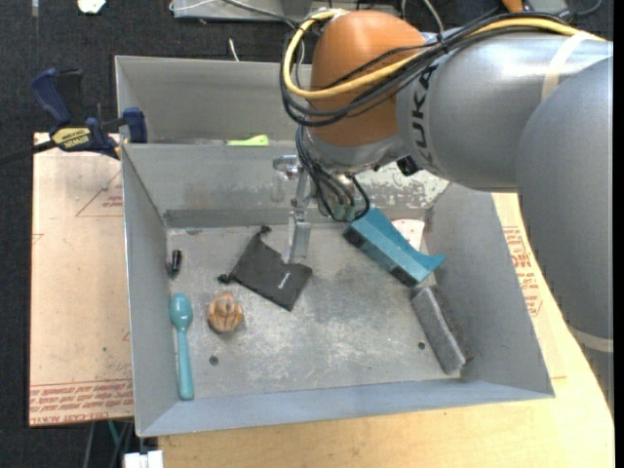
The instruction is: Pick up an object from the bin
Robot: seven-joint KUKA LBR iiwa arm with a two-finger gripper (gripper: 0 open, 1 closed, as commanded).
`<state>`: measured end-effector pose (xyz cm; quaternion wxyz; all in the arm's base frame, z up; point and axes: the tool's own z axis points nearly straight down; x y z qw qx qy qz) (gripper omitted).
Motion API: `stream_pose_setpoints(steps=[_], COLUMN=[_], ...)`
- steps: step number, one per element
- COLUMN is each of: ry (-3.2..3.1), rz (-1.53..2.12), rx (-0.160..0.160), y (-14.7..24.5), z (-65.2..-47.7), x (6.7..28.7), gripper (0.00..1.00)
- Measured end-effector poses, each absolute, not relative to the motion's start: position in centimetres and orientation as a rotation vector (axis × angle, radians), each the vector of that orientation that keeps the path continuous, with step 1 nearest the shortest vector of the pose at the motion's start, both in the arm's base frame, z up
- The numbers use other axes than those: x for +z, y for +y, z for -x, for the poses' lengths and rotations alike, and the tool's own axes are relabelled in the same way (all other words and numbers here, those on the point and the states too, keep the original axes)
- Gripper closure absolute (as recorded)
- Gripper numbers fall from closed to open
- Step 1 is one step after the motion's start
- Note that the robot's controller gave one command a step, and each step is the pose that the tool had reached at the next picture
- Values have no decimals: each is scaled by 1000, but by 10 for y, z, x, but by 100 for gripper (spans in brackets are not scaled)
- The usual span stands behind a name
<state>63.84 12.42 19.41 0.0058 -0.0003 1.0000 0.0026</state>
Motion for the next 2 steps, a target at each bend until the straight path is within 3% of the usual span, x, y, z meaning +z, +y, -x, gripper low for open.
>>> stream_pose_setpoints(steps=[1, 2], ry=[3136, 3126], rz=[-77, -2], rx=[6, 9], y=[153, 137], z=[-585, -598], x=[193, 137], gripper=[0, 0])
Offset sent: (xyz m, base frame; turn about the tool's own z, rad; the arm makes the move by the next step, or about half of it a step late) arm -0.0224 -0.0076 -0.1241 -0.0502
